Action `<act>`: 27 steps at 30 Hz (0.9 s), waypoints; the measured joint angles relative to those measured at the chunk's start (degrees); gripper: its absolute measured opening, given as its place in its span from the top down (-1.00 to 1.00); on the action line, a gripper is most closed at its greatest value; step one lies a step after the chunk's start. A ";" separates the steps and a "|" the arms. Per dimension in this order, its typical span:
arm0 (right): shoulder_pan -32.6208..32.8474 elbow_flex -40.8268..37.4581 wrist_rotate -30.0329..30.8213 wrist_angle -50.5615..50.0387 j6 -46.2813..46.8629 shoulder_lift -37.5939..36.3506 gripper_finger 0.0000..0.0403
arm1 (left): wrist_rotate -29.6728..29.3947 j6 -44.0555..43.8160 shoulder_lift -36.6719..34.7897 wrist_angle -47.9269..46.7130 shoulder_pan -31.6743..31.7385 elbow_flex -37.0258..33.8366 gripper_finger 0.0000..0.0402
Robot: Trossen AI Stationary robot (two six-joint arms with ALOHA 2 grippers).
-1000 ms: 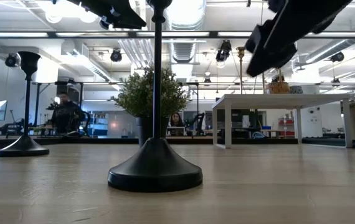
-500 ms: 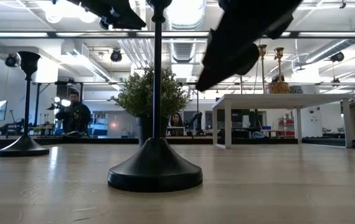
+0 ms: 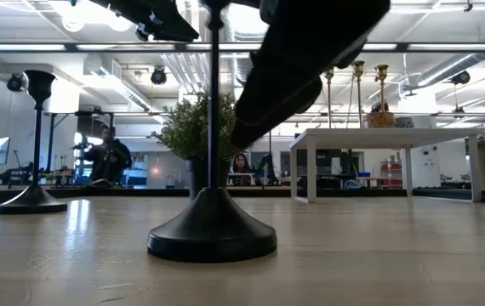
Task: Pick & Place candle stick holders
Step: Put the bottom black candle holder on the shelf
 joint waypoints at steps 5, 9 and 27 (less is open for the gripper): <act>-0.04 -0.82 2.17 4.28 -2.13 -0.23 -0.10 | 0.00 0.00 0.00 -0.03 -0.04 0.00 0.11; -0.04 -0.86 3.70 6.92 -3.79 -0.32 -0.04 | 0.00 0.00 0.00 -0.08 -0.02 0.00 0.11; 0.31 -1.01 13.16 -5.28 -4.76 -5.85 0.94 | 0.00 0.00 0.00 -0.15 -0.02 0.00 0.11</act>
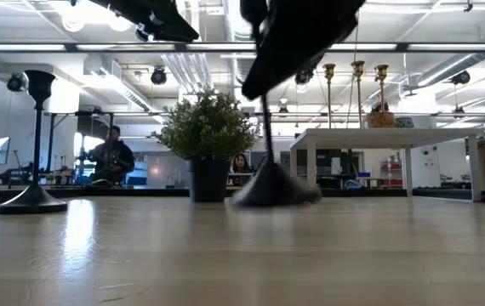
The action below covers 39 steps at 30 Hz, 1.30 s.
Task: Pick & Place candle stick holders
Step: Put the bottom black candle holder on the shelf
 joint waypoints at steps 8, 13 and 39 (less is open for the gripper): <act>0.43 -2.01 7.40 -10.75 3.94 -13.51 0.95 | 0.00 0.00 0.00 -0.75 0.00 0.00 0.11; 0.41 -7.84 7.42 -11.14 6.02 -24.41 0.95 | 0.00 0.00 0.15 -1.18 0.04 0.00 0.11; -7.87 -22.81 25.26 -28.93 19.77 -65.99 0.95 | 0.00 0.00 0.20 -1.42 -0.02 0.00 0.11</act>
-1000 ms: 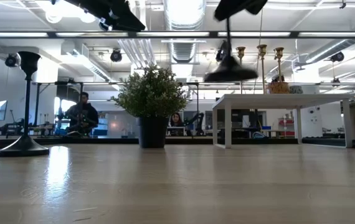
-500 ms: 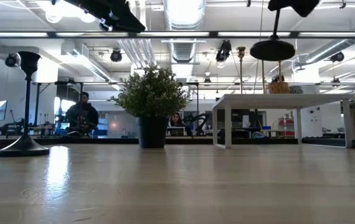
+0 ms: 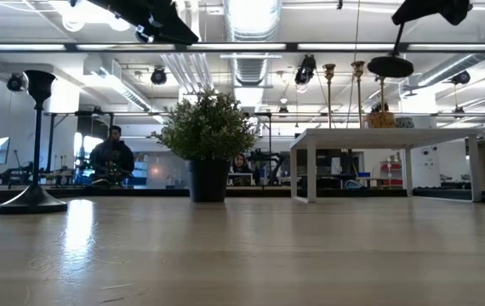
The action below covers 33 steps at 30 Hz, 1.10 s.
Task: Pick & Place candle stick holders
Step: Put the bottom black candle holder on the shelf
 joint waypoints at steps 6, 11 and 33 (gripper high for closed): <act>-6.48 5.41 1.27 -10.19 3.79 0.08 0.95 | 0.00 0.00 0.00 -0.02 0.00 0.00 0.11; -12.10 8.48 1.26 -12.72 3.48 0.22 0.95 | 0.00 0.00 0.00 -0.02 0.00 0.00 0.11; -36.70 9.92 -8.07 -23.67 7.00 2.28 0.95 | 0.00 0.00 0.00 -0.02 0.03 0.00 0.11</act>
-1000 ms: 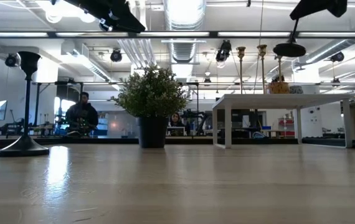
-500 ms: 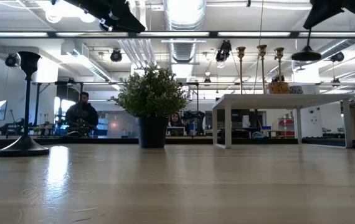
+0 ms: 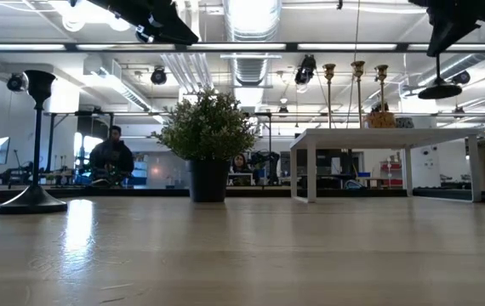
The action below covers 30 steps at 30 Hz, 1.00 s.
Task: Pick & Place candle stick holders
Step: Put the bottom black candle holder on the shelf
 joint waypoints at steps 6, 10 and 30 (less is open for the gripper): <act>-5.40 0.00 -1.84 0.21 -0.67 3.65 0.95 | 0.00 0.00 0.00 0.00 0.03 0.00 0.11; -7.18 -0.02 -2.97 2.23 -2.20 6.30 0.95 | 0.00 0.00 0.00 0.00 0.03 0.00 0.11; -11.40 -3.93 -1.60 4.84 11.24 8.60 0.95 | 0.00 0.00 0.01 0.00 0.01 0.00 0.11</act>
